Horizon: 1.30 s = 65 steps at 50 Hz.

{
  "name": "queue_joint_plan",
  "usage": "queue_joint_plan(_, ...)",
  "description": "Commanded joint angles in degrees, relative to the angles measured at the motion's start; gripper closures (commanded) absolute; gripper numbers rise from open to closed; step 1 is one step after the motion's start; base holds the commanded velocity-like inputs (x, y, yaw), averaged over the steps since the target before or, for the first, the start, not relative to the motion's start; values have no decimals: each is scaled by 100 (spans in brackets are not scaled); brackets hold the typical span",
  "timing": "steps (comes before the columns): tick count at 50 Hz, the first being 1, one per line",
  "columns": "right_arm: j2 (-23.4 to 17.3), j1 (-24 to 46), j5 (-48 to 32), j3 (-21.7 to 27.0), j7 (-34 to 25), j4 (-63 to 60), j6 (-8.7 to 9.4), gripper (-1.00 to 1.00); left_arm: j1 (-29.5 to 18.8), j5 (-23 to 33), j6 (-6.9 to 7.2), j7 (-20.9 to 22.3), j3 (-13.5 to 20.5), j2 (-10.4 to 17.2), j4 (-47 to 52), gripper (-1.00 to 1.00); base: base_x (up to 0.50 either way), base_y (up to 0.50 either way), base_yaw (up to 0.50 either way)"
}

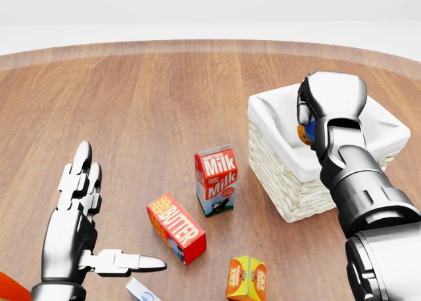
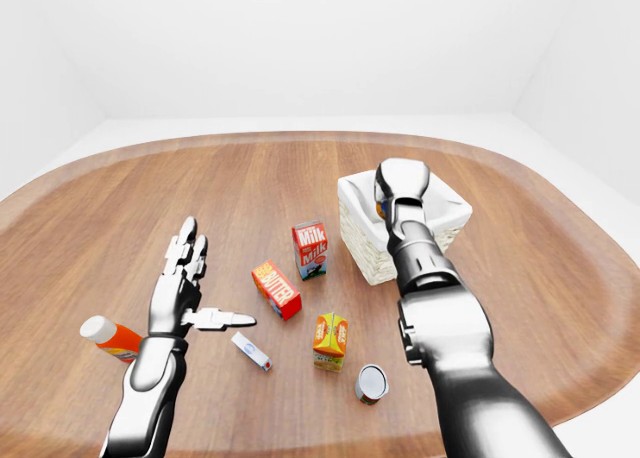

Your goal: Pick up the alphabet soup and the tomato sauce, and put them in the basket.

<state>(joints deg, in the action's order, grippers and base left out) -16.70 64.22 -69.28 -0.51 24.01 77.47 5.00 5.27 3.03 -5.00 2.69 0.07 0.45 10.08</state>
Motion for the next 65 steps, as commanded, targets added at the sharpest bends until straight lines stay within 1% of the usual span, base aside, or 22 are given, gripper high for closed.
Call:
queue_joint_plan(1,-42,-74,-75,-20,107,105,0,100,15,2,0,-1,-5,-1,-1,-100,0,0,0)
queue_joint_plan(26,12,-81,-41,-22,90,107,0,100,35,-1,0,27,0,3,42,-100,0,0,0)
queue_joint_plan(27,17,-85,-38,-21,79,108,0,91,37,0,0,29,-3,3,127,-100,0,0,0)
queue_joint_plan(28,22,-90,-39,-23,81,110,0,16,43,2,0,27,-3,1,88,-100,0,0,0)
queue_joint_plan(29,28,-93,-38,-24,79,110,0,-7,39,2,0,26,-4,0,121,-100,0,0,0)
queue_joint_plan(30,35,-98,-37,-24,77,111,0,-100,45,2,0,27,-4,0,147,-100,0,0,0)
queue_joint_plan(37,58,-86,-47,-27,39,112,0,-100,58,6,0,27,-6,-2,25,-100,0,0,0)
queue_joint_plan(55,55,-115,-20,-10,52,117,0,-100,23,3,0,30,-2,2,103,-100,0,0,0)
queue_joint_plan(65,14,-41,198,68,164,95,0,-100,13,1,0,25,3,1,107,-100,0,0,0)
